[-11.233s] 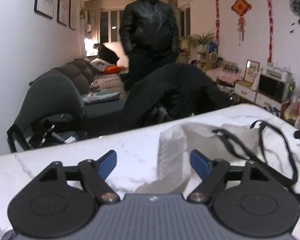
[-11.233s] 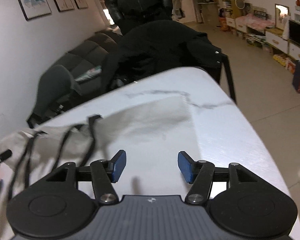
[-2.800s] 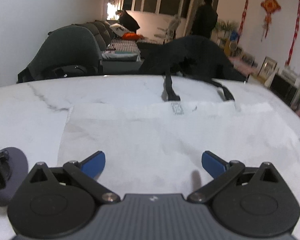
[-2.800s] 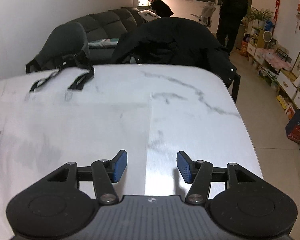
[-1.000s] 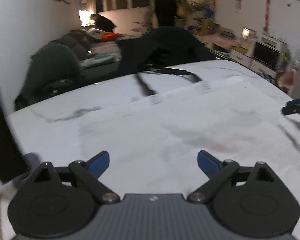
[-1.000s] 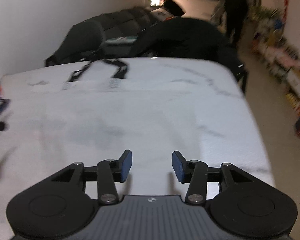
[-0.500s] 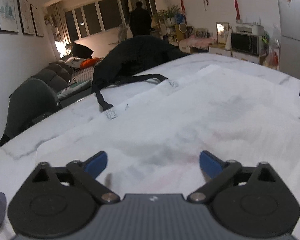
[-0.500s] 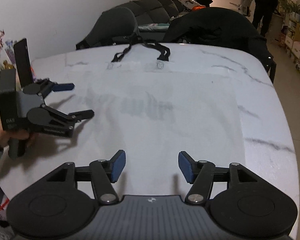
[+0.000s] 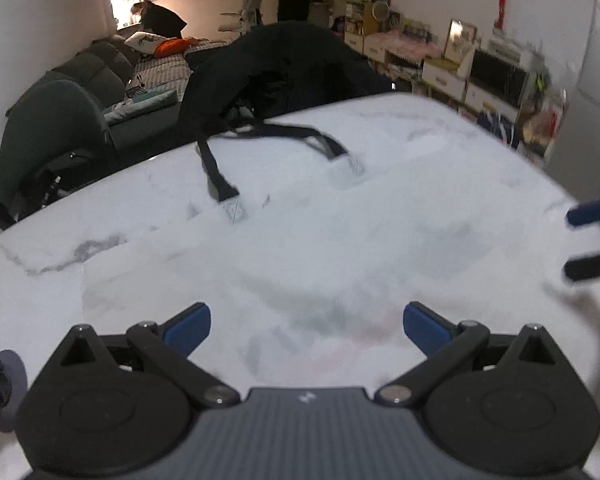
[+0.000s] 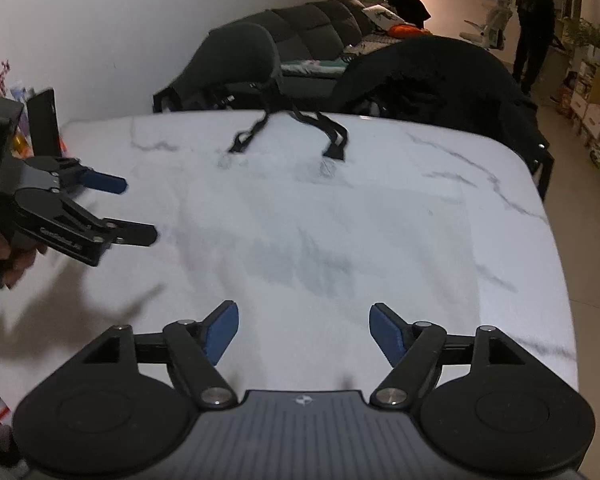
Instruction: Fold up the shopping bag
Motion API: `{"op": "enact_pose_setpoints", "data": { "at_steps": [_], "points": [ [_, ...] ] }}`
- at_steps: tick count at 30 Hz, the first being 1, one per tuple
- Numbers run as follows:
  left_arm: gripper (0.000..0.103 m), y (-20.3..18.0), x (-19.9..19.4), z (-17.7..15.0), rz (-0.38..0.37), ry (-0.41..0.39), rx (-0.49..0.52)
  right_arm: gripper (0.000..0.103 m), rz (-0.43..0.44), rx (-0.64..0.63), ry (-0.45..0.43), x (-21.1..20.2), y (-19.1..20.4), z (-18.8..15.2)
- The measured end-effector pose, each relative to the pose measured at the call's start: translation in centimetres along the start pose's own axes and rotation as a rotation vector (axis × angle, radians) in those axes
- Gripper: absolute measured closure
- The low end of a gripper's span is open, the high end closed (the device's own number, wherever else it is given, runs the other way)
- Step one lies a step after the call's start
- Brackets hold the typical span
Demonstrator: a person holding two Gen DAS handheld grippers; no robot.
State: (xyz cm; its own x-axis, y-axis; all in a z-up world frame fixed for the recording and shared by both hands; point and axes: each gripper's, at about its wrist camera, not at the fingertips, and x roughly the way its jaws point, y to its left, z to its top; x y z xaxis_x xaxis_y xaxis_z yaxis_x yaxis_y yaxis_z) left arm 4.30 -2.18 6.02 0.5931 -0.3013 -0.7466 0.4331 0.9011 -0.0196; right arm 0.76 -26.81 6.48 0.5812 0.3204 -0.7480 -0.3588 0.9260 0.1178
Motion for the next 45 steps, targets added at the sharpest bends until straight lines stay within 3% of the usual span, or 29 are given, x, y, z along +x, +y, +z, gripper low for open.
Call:
{"op": "enact_pose_setpoints", "data": {
  "at_steps": [5,11,16,22,25,28,35,41,45],
  "points": [
    [0.0,-0.2,2.5,0.8,0.024,-0.071,-0.04,0.029,0.011,0.047,-0.066,1.9,0.9,2.2],
    [0.0,-0.5,6.5,0.5,0.124,-0.157,-0.023,0.029,-0.08,0.095,-0.151,6.0,1.0,3.9],
    [0.0,0.7,7.7,0.7,0.124,-0.14,-0.032,0.029,-0.184,0.137,-0.184,9.9,0.0,4.0],
    [0.0,3.3,8.4,3.3,0.161,-0.138,-0.06,0.029,-0.277,0.071,-0.18,13.1,0.0,3.2],
    [0.0,4.9,9.8,5.3,0.192,-0.133,-0.09,0.027,-0.285,0.052,-0.181,14.1,0.0,2.8],
    [0.0,6.5,11.9,7.3,0.229,-0.116,-0.118,0.015,-0.281,0.054,-0.188,14.6,0.0,2.8],
    [0.0,9.2,17.8,10.7,0.302,-0.076,-0.11,0.004,-0.237,0.067,-0.168,14.6,-0.1,2.8],
    [0.001,10.3,20.4,12.4,0.272,-0.119,-0.113,0.002,-0.229,0.067,-0.164,14.8,0.0,2.7],
    [0.015,10.7,21.3,12.9,0.213,-0.144,-0.16,0.002,-0.228,0.068,-0.164,14.8,0.0,2.8]
  ]
}}
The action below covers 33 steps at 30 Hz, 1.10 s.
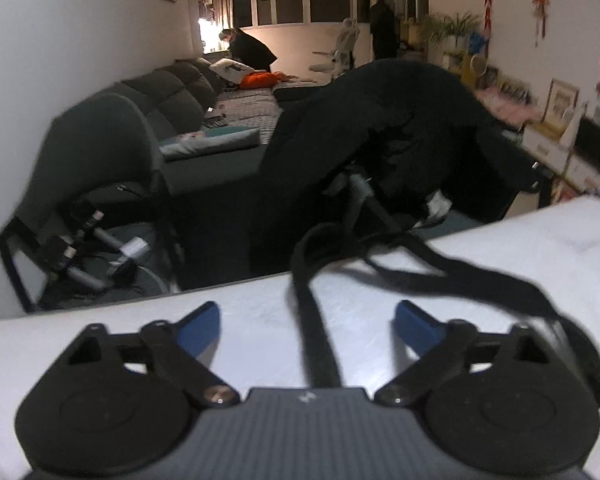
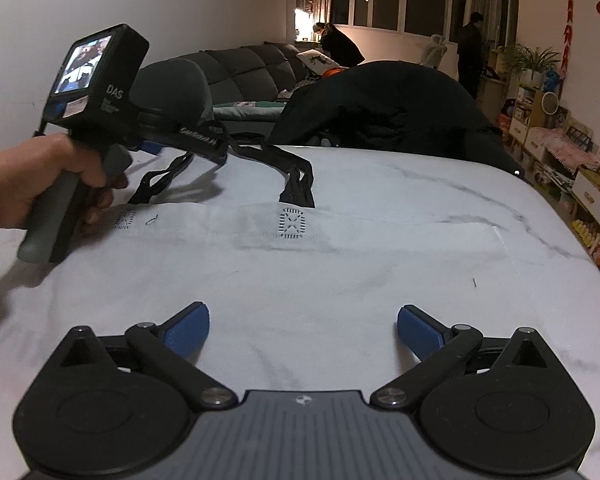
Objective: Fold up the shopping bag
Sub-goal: 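Grasp the black straps with the left gripper and lift them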
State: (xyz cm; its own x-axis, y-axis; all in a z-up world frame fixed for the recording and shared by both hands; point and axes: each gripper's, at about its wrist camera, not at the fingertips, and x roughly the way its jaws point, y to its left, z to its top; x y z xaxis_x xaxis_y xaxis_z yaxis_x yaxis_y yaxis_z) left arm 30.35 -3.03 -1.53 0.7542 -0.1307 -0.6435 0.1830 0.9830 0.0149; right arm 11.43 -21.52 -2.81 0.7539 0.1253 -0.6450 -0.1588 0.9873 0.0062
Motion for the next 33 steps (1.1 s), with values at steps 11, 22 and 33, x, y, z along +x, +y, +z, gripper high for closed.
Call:
{"op": "enact_pose_setpoints", "data": {
  "at_steps": [11,22,33],
  "points": [
    [0.066,-1.9,-0.3,0.0,-0.055,-0.036,0.072,0.002,-0.001,0.0,0.0,-0.1,0.2,0.0],
    [0.094,-4.4,-2.1,0.0,-0.078,-0.045,0.134,0.002,-0.001,0.003,-0.001,-0.1,0.4,-0.1],
    [0.095,-4.7,-8.0,-0.7,-0.192,-0.099,0.108,0.0,0.043,0.07,-0.022,-0.5,-0.8,-0.1]
  ]
}}
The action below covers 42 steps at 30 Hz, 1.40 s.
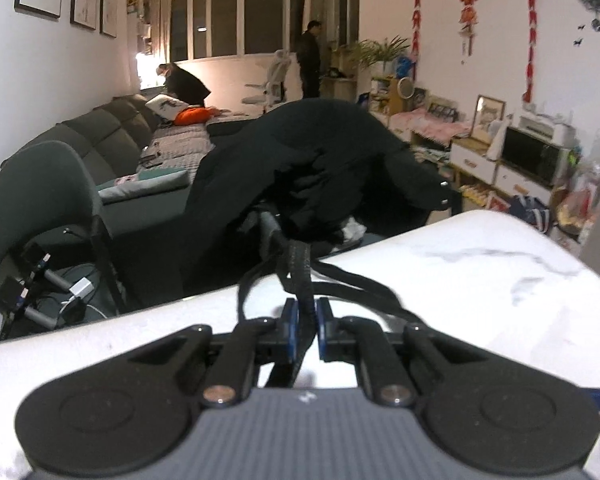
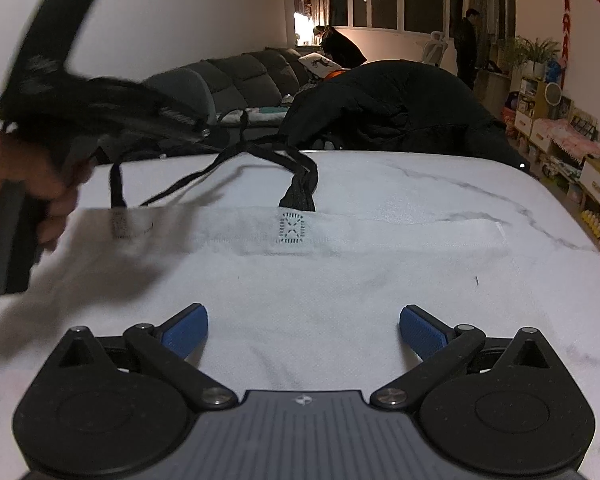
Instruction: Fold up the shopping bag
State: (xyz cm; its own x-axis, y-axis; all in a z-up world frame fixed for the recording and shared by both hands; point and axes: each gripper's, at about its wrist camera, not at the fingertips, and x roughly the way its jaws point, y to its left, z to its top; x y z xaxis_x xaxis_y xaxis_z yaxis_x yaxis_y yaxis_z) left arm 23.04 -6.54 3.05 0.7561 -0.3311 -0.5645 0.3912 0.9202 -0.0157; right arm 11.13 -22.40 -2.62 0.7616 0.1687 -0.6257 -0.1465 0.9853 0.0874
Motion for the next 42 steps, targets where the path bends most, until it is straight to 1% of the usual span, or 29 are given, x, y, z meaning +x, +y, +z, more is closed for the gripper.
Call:
{"op": "enact_pose_setpoints", "data": {
  "at_steps": [4,9,12,15,19,22,25,29,31,33,36,37,39,40,41,42],
  "points": [
    [0.095,-0.6,-2.4,-0.6,-0.03,-0.019,0.015,0.0,-0.005,0.078,-0.027,-0.2,-1.2,0.2],
    [0.095,-0.8,-4.5,-1.3,-0.062,-0.03,0.022,0.0,0.018,0.195,-0.069,-0.5,-3.1,0.3],
    [0.095,-0.8,-5.6,-1.6,-0.078,-0.037,0.018,0.0,0.034,0.242,-0.089,-0.8,-3.7,0.2],
    [0.094,-0.7,-6.9,-2.0,-0.109,-0.035,0.016,0.0,0.041,0.275,-0.104,-1.0,-4.1,0.2],
    [0.094,-0.9,-8.8,-3.0,-0.156,-0.033,0.022,0.0,0.01,0.278,-0.137,-1.5,-4.2,0.4],
    [0.093,-1.3,-10.1,-4.2,-0.202,-0.021,0.026,0.0,-0.01,0.244,-0.2,-2.5,-3.9,0.6],
    [0.092,-1.6,-11.4,-5.6,-0.25,-0.005,0.027,0.0,-0.021,0.235,-0.243,-3.1,-3.9,0.8],
    [0.089,-2.0,-12.2,-7.3,-0.317,0.017,0.07,0.0,-0.028,0.23,-0.267,-3.4,-4.1,0.8],
    [0.084,-2.2,-12.5,-8.0,-0.349,0.023,0.093,0.0,-0.026,0.23,-0.262,-3.3,-4.1,0.8],
    [0.077,-2.3,-12.6,-8.7,-0.38,0.034,0.115,0.0,-0.026,0.23,-0.258,-3.2,-4.2,0.8],
    [0.064,-2.7,-12.1,-9.3,-0.412,0.082,0.151,0.0,-0.025,0.231,-0.254,-3.1,-4.3,0.7],
    [0.062,-2.7,-12.3,-9.3,-0.4,0.081,0.162,0.0,-0.025,0.232,-0.253,-3.1,-4.3,0.7],
    [0.054,-2.3,-12.6,-8.7,-0.356,0.049,0.149,0.0,-0.029,0.231,-0.25,-3.1,-4.4,0.7],
    [0.052,-2.1,-12.7,-8.4,-0.334,0.034,0.143,0.0,-0.03,0.23,-0.248,-3.0,-4.3,0.7],
    [0.048,-1.8,-12.9,-8.1,-0.312,0.018,0.137,0.0,-0.032,0.229,-0.245,-3.0,-4.3,0.7],
    [0.039,-1.7,-13.0,-7.8,-0.29,-0.003,0.134,0.0,-0.032,0.228,-0.242,-3.0,-4.3,0.7]
  ]
}}
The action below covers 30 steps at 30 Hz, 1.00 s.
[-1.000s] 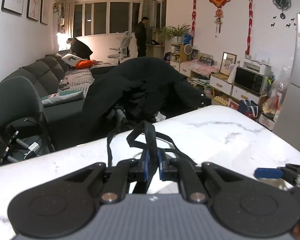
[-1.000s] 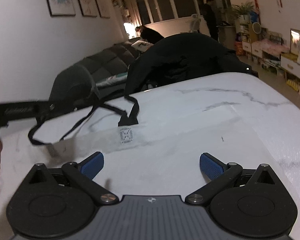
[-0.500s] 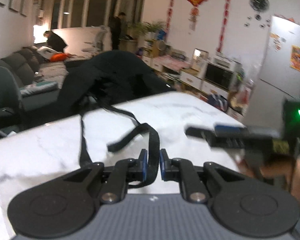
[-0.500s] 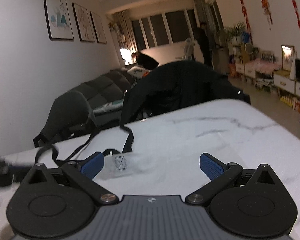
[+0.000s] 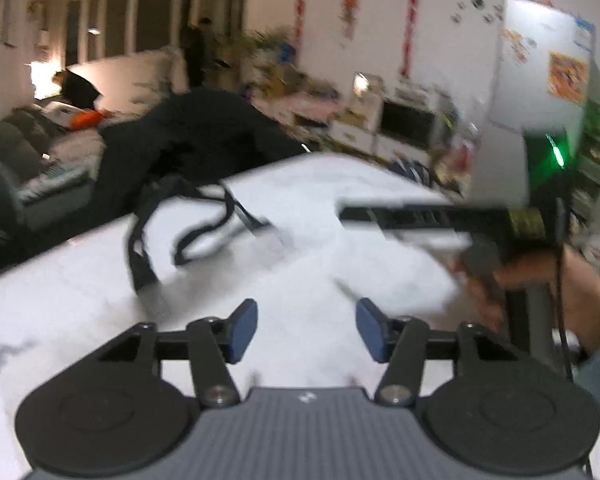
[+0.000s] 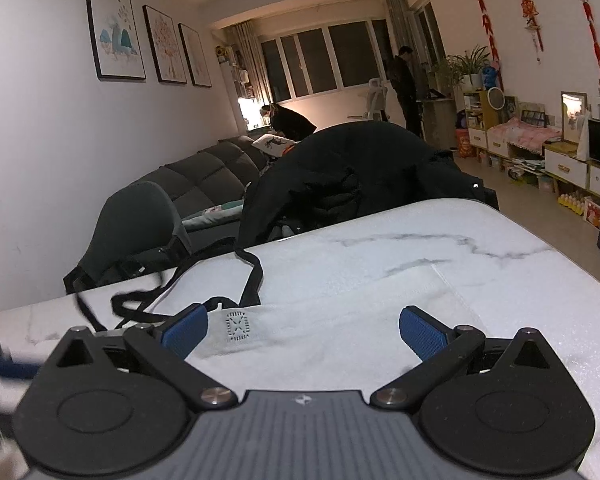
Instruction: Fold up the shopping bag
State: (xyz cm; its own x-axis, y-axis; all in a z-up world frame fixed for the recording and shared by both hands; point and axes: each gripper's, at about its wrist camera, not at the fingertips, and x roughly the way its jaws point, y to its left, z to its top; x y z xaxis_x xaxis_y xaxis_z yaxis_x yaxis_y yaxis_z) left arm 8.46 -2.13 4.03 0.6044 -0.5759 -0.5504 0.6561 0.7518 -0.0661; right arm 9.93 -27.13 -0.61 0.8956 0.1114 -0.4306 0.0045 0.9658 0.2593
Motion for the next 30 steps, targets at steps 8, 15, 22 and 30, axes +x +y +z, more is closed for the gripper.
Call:
{"op": "enact_pose_setpoints", "data": {
  "at_steps": [8,15,22,30],
  "points": [
    [0.02,2.9,2.5,4.4,0.211,0.007,0.03,0.0,-0.001,0.019,0.023,0.3,-0.3,-0.1],
    [0.034,7.2,6.9,5.3,0.307,0.099,-0.012,0.0,0.003,0.055,0.045,0.7,-0.9,-0.2],
    [0.054,10.6,10.4,5.1,0.349,0.164,-0.043,0.0,0.015,0.072,0.067,0.9,-0.9,-0.3],
    [0.06,11.7,14.1,5.2,0.353,0.167,-0.068,0.0,0.022,0.069,0.078,1.0,-0.7,-0.4]
  ]
}}
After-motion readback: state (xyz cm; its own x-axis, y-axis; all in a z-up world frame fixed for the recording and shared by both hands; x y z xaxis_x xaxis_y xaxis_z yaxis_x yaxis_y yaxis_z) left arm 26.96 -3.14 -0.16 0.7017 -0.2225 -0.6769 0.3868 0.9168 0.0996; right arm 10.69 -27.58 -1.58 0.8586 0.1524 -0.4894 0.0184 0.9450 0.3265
